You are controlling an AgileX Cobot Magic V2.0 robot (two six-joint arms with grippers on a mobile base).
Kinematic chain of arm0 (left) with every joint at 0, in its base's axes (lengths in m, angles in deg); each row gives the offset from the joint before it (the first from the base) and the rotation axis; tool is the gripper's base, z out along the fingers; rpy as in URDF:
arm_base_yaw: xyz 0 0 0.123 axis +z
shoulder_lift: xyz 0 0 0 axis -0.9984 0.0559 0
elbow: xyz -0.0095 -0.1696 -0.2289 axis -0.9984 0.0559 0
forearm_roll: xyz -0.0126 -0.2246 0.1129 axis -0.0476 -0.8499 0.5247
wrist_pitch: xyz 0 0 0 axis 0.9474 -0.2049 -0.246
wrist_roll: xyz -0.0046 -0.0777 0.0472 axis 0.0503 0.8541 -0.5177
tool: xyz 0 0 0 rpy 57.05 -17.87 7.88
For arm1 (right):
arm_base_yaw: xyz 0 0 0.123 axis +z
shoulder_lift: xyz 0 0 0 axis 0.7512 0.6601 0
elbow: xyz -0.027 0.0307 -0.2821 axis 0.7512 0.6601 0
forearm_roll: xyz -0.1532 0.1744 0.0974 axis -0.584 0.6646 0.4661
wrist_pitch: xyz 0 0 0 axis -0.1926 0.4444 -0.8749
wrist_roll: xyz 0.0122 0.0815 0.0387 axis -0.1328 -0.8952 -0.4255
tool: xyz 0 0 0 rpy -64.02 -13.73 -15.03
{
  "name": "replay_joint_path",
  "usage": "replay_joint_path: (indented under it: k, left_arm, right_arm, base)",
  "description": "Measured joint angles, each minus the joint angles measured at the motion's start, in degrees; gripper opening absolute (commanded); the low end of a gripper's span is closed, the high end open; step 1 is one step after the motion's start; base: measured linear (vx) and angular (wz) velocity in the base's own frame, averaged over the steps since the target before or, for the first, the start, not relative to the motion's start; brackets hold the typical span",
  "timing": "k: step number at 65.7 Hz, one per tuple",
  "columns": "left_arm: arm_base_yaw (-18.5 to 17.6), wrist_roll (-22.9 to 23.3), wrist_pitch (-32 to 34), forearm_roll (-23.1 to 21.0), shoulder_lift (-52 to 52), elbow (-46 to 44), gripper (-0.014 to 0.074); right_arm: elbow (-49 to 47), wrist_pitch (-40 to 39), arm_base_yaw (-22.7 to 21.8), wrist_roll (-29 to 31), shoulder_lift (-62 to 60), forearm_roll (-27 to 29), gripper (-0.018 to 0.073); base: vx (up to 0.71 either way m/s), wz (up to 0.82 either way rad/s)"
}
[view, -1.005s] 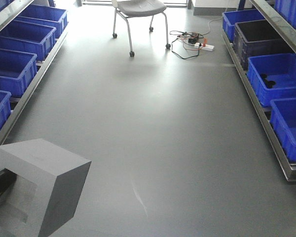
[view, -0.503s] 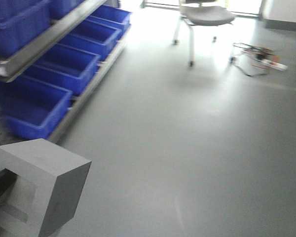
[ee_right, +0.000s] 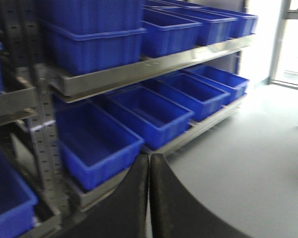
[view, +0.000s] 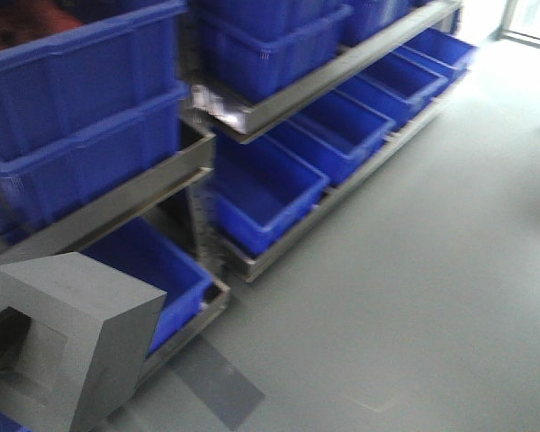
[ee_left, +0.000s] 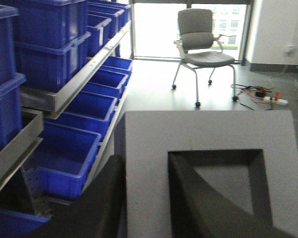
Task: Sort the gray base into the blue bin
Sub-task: 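Turn toward the rack and stop over the empty blue bin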
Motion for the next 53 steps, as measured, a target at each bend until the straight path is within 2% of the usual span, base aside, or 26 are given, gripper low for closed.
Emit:
replay_joint_path:
  k: [53]
  left_arm:
    - [0.00, 0.00, 0.00, 0.00, 0.00, 0.00, -0.0006]
  right_arm:
    - [0.00, 0.00, 0.00, 0.00, 0.00, 0.00, -0.0009]
  base:
    - [0.16, 0.73]
